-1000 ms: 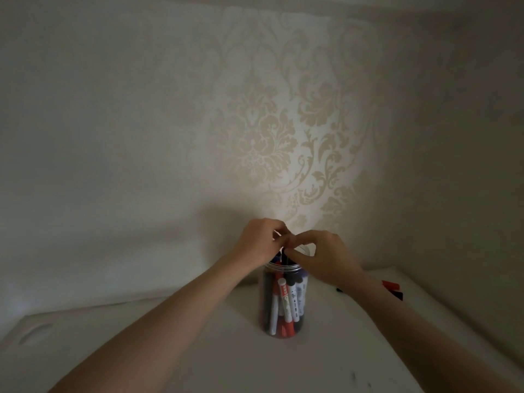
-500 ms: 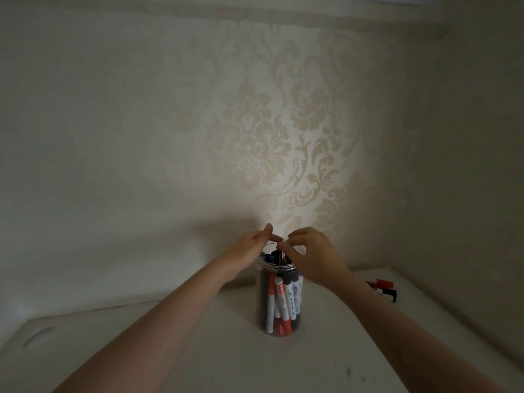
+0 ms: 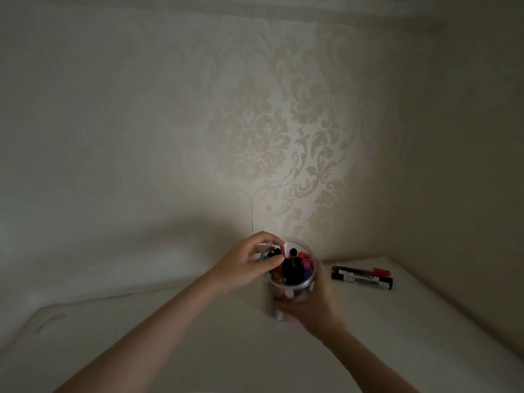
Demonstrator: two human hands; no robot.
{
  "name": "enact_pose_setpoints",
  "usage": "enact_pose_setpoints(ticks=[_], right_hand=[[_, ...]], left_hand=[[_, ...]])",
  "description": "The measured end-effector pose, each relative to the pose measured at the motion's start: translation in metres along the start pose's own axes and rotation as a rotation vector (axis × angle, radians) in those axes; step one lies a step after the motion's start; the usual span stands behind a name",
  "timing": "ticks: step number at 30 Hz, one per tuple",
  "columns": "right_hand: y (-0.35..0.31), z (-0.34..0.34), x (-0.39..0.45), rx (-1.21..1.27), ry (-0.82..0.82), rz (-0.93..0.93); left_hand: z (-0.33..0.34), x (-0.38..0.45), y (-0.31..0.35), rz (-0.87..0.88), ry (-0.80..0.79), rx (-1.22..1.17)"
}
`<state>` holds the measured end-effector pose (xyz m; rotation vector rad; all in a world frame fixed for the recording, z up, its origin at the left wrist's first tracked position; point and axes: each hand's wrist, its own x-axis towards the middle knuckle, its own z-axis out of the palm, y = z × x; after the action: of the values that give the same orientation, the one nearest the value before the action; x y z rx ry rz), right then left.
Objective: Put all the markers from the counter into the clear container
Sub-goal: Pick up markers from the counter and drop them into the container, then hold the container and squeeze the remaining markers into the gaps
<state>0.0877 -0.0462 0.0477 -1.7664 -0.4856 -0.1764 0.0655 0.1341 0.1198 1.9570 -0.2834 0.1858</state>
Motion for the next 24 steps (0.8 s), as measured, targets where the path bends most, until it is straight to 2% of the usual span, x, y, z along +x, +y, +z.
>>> enact_pose_setpoints(ticks=[3, 6, 11, 13, 15, 18, 19, 23, 24], right_hand=[[-0.001, -0.015, -0.020, 0.026, 0.029, -0.053], [0.003, -0.030, -0.031, 0.031, 0.070, -0.094], [-0.001, -0.048, -0.034, 0.010, -0.059, -0.110], [-0.007, -0.067, -0.034, -0.149, -0.167, -0.120], [-0.015, -0.092, -0.034, -0.340, -0.175, -0.163], [-0.046, -0.118, -0.038, -0.289, 0.108, -0.207], [-0.059, -0.117, -0.040, -0.321, 0.123, -0.254], [-0.078, -0.092, -0.042, -0.892, -0.074, -0.377], [-0.077, -0.090, -0.040, -0.966, -0.093, -0.364]], left_hand=[[0.004, -0.016, 0.010, 0.004, -0.152, -0.028], [0.022, -0.025, 0.008, -0.002, -0.303, 0.168], [0.054, -0.023, 0.000, 0.057, -0.191, 0.159], [0.058, -0.023, -0.001, 0.081, -0.153, 0.132], [0.058, -0.023, -0.002, 0.090, -0.120, 0.102], [0.060, -0.023, -0.003, 0.115, -0.082, 0.108], [0.062, -0.023, -0.002, 0.120, -0.079, 0.112], [0.072, -0.023, 0.003, 0.133, -0.105, 0.137], [0.074, -0.023, 0.004, 0.136, -0.105, 0.151]])
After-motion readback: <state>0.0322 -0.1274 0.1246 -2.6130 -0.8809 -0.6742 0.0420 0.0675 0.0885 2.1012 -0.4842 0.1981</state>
